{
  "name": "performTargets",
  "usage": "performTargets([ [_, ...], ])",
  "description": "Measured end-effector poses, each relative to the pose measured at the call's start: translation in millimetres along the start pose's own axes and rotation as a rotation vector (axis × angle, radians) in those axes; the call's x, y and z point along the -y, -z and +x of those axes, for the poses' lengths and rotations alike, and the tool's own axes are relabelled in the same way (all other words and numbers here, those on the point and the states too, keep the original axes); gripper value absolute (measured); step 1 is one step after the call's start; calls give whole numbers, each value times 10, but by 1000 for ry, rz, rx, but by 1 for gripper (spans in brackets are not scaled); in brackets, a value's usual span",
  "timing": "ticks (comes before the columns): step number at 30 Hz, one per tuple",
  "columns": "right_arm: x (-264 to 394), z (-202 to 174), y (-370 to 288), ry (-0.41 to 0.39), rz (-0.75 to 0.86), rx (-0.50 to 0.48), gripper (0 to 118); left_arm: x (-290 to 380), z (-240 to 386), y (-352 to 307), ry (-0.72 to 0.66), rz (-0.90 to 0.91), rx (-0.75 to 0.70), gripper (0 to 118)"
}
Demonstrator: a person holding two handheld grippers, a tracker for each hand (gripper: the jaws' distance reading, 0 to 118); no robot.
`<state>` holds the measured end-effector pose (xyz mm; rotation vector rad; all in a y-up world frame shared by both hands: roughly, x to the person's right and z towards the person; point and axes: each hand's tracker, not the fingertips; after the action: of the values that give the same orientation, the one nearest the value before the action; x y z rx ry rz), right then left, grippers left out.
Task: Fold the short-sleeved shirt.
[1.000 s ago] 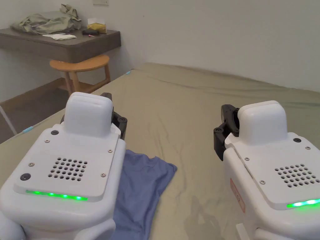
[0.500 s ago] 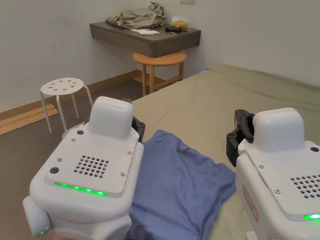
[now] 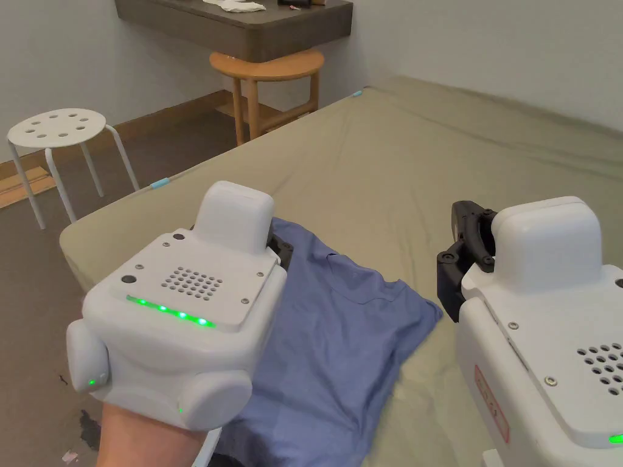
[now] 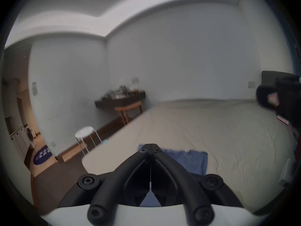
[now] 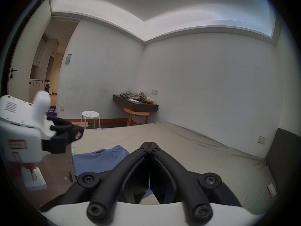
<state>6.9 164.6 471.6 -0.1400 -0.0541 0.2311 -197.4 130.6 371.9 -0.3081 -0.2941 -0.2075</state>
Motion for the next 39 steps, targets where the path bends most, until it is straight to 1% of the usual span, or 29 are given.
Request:
performTargets([
  [6,227,179,173,-6,-81,34,2,476,79,1113,-82,-271,133,0],
  [10,393,323,278,-12,-138,65,2,939,187,1791,-72,-464,155,0],
  [14,528,425,363,-13,-182,90,2,1220,224,2205,-118,-573,158,0],
  [15,550,444,379,-12,-189,94,2,1253,229,2265,-119,-555,160,0],
  [16,575,466,395,-12,-199,100,2,1295,236,2341,-121,-568,145,16],
  [17,593,485,407,-12,-204,102,2,1326,228,2401,-126,-581,128,47],
  [18,608,502,415,-12,-208,104,2,1356,213,2455,-136,-589,124,90],
  [19,623,516,424,-12,-211,108,2,1390,203,2500,-147,-605,126,107],
  [21,655,546,439,-11,-219,113,2,1466,187,2578,-162,-628,144,112],
  [23,691,566,463,-8,-229,116,2,1505,206,2625,-157,-625,122,114],
  [28,767,573,497,-7,-253,114,2,1695,287,2838,-101,-711,94,115],
  [30,778,573,494,-15,-259,112,2,1647,292,2847,-108,-704,94,117],
  [31,782,572,491,-21,-260,113,2,1613,303,2849,-99,-709,91,116],
  [32,785,574,482,-24,-260,114,2,1600,336,2836,-76,-707,91,113],
  [33,785,578,479,-24,-260,115,2,1587,366,2802,-60,-696,101,104],
  [34,785,583,477,-22,-260,116,2,1547,398,2752,-42,-681,121,91],
  [35,784,588,474,-19,-260,118,2,1489,426,2692,-44,-656,138,71],
  [36,785,589,469,-17,-259,121,2,1449,463,2651,-40,-642,136,31],
  [37,784,589,464,-15,-259,123,2,1423,494,2634,-2,-616,108,4],
  [38,780,590,456,-12,-260,122,2,1440,500,2635,38,-598,63,3],
  [39,775,589,446,-11,-260,120,2,1482,475,2677,0,-617,105,3],
])
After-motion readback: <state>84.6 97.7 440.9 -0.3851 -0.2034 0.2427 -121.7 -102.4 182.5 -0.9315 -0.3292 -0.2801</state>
